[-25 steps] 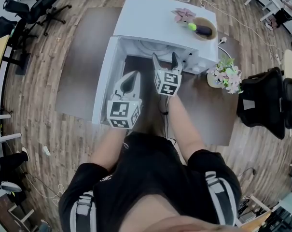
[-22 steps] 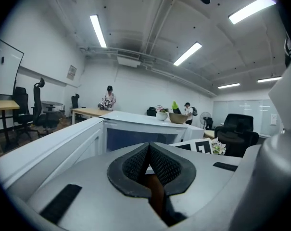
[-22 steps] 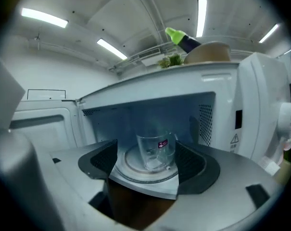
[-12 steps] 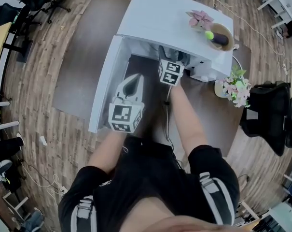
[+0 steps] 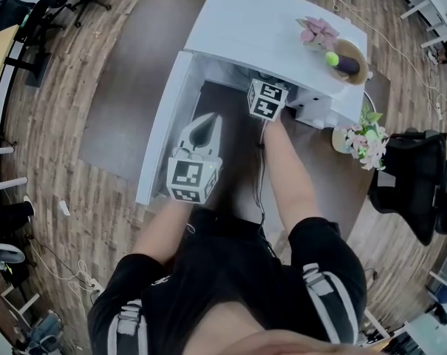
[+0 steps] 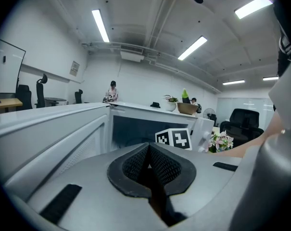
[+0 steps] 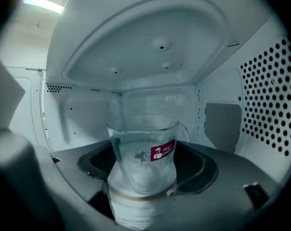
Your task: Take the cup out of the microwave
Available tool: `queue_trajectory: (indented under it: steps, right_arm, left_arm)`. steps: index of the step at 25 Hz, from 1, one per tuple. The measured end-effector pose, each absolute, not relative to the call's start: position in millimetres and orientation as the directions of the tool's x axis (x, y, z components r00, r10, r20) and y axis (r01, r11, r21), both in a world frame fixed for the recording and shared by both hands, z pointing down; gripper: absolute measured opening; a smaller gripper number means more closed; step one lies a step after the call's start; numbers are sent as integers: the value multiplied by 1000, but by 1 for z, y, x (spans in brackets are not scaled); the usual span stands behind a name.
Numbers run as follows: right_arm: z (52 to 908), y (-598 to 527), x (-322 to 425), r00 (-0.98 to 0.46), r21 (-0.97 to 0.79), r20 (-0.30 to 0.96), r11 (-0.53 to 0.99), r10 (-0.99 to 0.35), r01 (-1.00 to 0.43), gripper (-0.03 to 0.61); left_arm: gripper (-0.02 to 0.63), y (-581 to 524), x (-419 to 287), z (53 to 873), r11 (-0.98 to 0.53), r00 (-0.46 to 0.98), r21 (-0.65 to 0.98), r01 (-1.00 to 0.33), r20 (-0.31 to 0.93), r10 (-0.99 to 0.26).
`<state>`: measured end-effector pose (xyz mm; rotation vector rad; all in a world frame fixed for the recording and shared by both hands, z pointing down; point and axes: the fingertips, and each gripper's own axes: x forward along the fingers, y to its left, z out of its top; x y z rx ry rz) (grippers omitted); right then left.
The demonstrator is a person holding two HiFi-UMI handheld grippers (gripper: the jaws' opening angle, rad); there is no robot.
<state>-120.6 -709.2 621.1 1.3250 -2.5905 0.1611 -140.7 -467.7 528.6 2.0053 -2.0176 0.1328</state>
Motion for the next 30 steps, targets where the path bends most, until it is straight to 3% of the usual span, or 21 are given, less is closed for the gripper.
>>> queue_trajectory:
  steps: [14, 30]
  right_arm:
    - [604, -625, -107, -630, 21, 237, 652, -740, -758, 362]
    - [474, -480, -38, -666, -10, 104, 669, -738, -743, 362]
  left_arm:
    - [2, -446, -129, 510, -16, 48, 138, -990, 231, -972]
    - [2, -400, -109, 444, -94, 114, 154, -983, 127, -985]
